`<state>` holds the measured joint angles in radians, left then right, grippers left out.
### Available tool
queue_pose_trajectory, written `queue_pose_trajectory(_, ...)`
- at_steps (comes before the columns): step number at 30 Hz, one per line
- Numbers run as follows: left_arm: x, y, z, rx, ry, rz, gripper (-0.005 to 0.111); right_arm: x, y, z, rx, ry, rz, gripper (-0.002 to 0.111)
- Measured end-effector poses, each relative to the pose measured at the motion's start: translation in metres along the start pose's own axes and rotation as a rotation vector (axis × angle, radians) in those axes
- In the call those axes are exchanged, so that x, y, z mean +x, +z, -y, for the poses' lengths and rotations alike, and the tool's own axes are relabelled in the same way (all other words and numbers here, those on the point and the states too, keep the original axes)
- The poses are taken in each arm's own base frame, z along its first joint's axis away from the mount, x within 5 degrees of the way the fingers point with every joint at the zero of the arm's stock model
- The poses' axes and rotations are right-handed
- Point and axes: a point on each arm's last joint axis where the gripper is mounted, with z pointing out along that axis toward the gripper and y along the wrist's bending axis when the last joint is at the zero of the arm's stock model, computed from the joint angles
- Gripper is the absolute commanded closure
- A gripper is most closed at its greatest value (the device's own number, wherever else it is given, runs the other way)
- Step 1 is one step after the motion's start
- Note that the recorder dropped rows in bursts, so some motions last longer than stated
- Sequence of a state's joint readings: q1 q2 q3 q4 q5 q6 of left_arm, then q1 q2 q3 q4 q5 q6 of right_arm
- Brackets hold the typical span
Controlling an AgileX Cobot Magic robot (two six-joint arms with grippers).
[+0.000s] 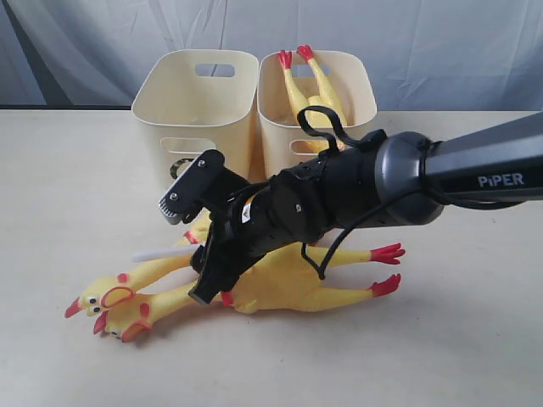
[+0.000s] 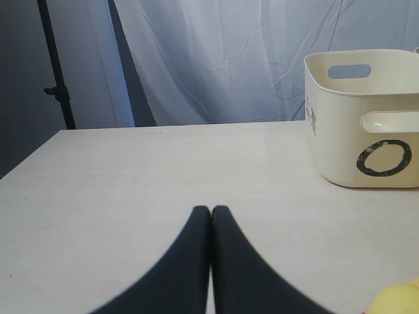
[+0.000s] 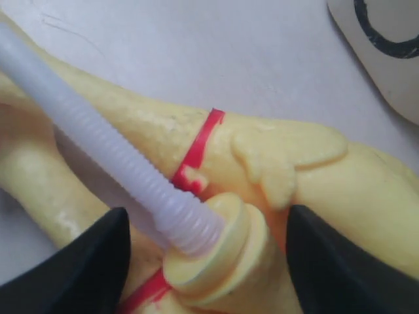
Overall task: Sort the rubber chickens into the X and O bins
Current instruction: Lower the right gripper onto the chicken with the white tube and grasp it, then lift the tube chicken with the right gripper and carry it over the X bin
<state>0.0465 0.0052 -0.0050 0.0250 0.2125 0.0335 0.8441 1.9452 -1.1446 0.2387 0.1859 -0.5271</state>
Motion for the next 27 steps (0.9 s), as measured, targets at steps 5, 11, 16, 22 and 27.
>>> queue_pose_trajectory(5, 0.0, 0.0, 0.0, 0.0, 0.0, 0.0, 0.107, -0.0003, 0.0, 0.0012, 0.005, 0.005, 0.006, 0.075)
queue_pose_trajectory(11, 0.0, 0.0, 0.0, 0.0, 0.0, 0.0, 0.107, 0.0009, 0.0, 0.0005, -0.003, 0.005, -0.008, 0.096)
queue_pose_trajectory(16, 0.0, 0.0, 0.0, 0.0, 0.0, 0.0, 0.107, 0.0032, 0.0002, -0.0008, -0.016, 0.005, -0.031, 0.109)
queue_pose_trajectory(22, 0.0, 0.0, 0.0, 0.0, 0.0, 0.0, 0.107, 0.0034, 0.0002, -0.0009, -0.018, 0.005, -0.033, 0.109)
queue_pose_trajectory(27, 0.0, 0.0, 0.0, 0.0, 0.0, 0.0, 0.107, 0.0019, -0.0044, -0.0011, -0.023, 0.005, -0.037, 0.109)
